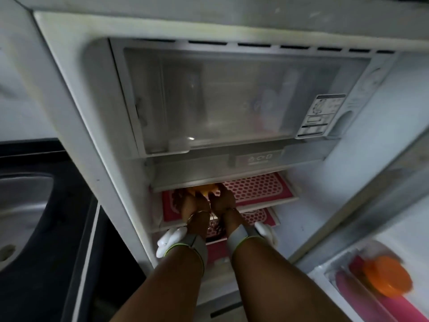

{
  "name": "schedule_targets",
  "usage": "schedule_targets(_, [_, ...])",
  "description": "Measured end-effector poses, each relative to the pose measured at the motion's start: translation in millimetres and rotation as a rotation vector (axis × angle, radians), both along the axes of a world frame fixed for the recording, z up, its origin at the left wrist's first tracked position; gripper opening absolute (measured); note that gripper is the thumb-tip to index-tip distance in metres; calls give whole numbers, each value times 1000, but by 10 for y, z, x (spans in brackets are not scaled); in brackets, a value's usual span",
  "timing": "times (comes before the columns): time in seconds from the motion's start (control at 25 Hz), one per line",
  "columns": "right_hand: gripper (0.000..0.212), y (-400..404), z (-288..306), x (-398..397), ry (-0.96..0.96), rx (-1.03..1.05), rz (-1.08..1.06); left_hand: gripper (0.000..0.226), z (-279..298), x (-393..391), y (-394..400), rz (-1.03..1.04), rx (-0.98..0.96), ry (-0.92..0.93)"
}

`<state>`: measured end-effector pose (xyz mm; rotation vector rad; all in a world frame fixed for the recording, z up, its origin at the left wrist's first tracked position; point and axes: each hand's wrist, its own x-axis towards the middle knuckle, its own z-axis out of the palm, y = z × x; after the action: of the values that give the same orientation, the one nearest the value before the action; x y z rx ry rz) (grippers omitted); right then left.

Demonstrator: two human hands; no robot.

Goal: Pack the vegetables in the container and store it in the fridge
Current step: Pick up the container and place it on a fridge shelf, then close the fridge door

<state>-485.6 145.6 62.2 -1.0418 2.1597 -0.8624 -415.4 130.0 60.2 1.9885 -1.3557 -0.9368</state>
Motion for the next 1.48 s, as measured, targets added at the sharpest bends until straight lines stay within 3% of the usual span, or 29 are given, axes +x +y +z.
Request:
schedule_targets(0.08, [40, 251, 167, -6, 44, 34, 37, 57, 147, 39, 196, 7, -24, -6])
schedule_targets(0.24, [36, 1227, 431, -114, 74, 21, -34, 54, 409, -66, 1142, -53, -93, 152])
schedule_targets(0.36, [31, 2220, 607, -215, 120, -35, -34, 37, 572, -245, 2071, -168, -150, 218])
schedule_targets(0.48, [37, 3351, 665, -447, 168, -65, -137, 40, 673, -464, 3156, -287, -176, 197])
schedule_targets(0.68, [44, 5203, 900, -1046, 107, -104, -614, 40, 948, -1038, 4864, -524, -165, 204])
schedule_targets(0.84, [46, 6175, 1300, -1467, 114, -257, -1093, 43, 1266, -1511, 5655, -658, -270, 282])
schedule_targets(1.0, [51, 6758, 1594, -1883, 199, -426, -1297, 65, 1510, -1946, 6165, -777, -344, 364])
schedule_targets(1.12, [63, 6867, 1794, -2264, 170, -545, -1239, 102, 1642, -2205, 6347, -818, -378, 403])
schedule_targets(1.24, [69, 6811, 1985, -2551, 93, -624, -1157, 128, 1673, -2382, 6401, -866, -462, 308])
schedule_targets(1.48, [77, 6817, 2110, -2552, 95, -592, -1198, 132, 1634, -2488, 6406, -869, -477, 215])
